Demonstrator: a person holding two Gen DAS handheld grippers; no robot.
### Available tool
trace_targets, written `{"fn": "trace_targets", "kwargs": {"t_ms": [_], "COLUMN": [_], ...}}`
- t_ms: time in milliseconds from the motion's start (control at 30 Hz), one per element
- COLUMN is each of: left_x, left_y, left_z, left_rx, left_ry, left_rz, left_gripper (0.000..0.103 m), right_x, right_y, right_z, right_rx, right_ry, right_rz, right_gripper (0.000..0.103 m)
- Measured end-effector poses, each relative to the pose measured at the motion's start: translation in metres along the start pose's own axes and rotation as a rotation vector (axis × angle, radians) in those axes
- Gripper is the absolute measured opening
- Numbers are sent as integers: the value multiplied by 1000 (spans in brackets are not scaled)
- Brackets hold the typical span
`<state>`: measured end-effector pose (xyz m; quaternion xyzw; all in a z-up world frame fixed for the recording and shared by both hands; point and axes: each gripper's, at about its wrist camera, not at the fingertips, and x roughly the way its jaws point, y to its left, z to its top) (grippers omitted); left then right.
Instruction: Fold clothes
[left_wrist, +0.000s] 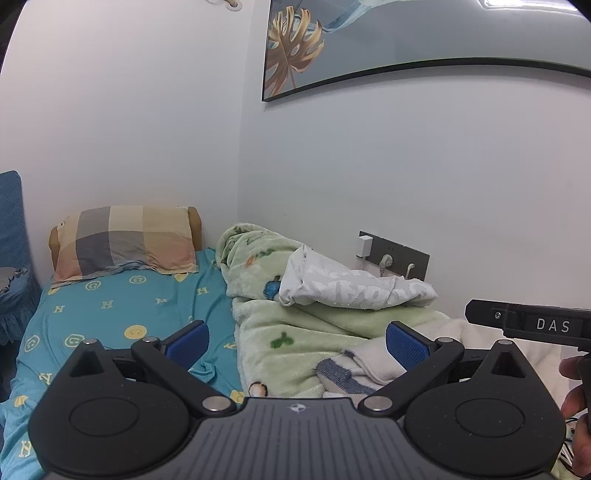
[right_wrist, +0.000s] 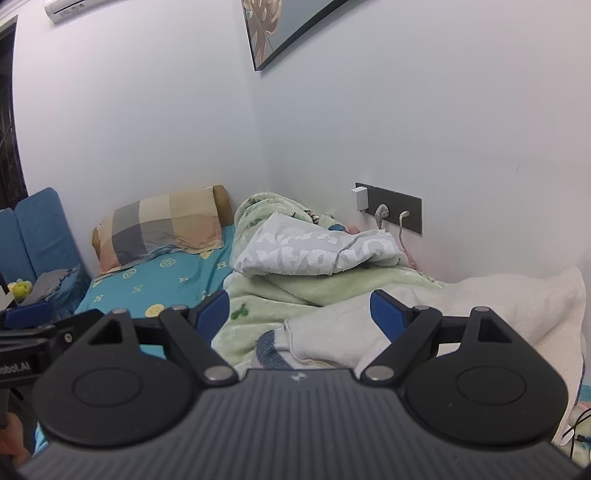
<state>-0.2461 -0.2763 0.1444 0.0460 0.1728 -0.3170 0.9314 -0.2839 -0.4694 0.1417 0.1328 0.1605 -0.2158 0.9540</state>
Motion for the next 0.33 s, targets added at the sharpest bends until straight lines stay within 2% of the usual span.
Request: {"fn": "trace_targets", "kwargs": {"t_ms": [333], "left_x": [-9], "left_y": [2], "left_z": [0], "left_rx": [-2], "left_ry": [-5], "left_rz": [5], "left_gripper": [103], "right_x": [-7], "right_y": [8], "right_z": [-1], "right_rx": [-26], "right_ry": [-8], "right_rz": [1], "right_gripper": [85]}}
